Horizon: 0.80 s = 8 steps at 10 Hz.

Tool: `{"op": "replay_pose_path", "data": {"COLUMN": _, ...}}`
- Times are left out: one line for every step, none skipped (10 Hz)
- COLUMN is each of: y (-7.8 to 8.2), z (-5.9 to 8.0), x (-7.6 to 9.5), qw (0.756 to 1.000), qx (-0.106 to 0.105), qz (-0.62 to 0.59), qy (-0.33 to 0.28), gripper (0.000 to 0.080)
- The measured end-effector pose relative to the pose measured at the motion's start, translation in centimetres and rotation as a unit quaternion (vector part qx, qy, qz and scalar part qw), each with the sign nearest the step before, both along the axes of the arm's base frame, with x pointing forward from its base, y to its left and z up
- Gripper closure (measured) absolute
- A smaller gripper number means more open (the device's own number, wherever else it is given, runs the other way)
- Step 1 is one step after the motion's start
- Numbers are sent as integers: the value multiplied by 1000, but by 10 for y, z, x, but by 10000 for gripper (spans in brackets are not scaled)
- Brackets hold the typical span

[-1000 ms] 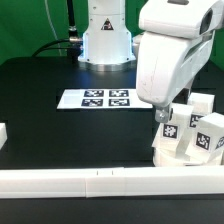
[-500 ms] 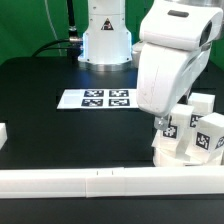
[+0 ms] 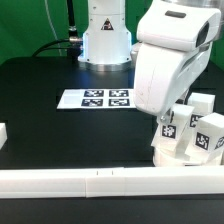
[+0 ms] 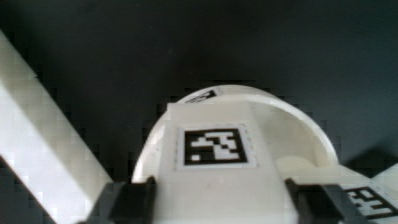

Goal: Assemble stool

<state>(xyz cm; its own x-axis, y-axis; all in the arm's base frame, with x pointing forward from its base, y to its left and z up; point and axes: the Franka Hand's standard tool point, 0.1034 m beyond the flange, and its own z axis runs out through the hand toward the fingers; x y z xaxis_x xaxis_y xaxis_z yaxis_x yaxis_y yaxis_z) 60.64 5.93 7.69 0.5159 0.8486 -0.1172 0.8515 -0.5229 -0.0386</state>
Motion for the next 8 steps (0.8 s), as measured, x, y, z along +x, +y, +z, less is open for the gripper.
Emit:
{"op": "replay_pose_path", "data": {"y": 0, "z": 0, "x": 0, "qw": 1000, "qx": 0, "qz": -1, "qy": 0, "gripper": 463}}
{"op": "replay_pose_path", "data": {"y": 0, "z": 0, "x": 0, "qw": 999, "qx": -4, "qz": -42, "qy": -3, "gripper": 463}}
{"op": "replay_pose_path", "data": {"y": 0, "z": 0, "x": 0, "qw": 996, "qx": -8, "qz": -85, "qy": -6, "gripper": 463}}
{"op": "replay_pose_path", "data": {"y": -1, "z": -1, "x": -1, "qw": 991, "qx": -11, "qz": -134, "qy": -9, "gripper": 463}}
{"op": "replay_pose_path", "data": {"y": -1, "z": -1, "x": -1, "qw": 982, "qx": -15, "qz": -190, "qy": -14, "gripper": 462}}
{"op": "replay_pose_path", "data": {"y": -1, "z": -1, "x": -2, "qw": 971, "qx": -20, "qz": -237, "qy": -18, "gripper": 462}}
{"op": "replay_pose_path", "data": {"y": -1, "z": -1, "x": -2, "qw": 955, "qx": -22, "qz": -294, "qy": -24, "gripper": 462}}
{"op": "replay_pose_path", "data": {"y": -1, "z": -1, "x": -3, "qw": 937, "qx": -22, "qz": -348, "qy": -30, "gripper": 462}}
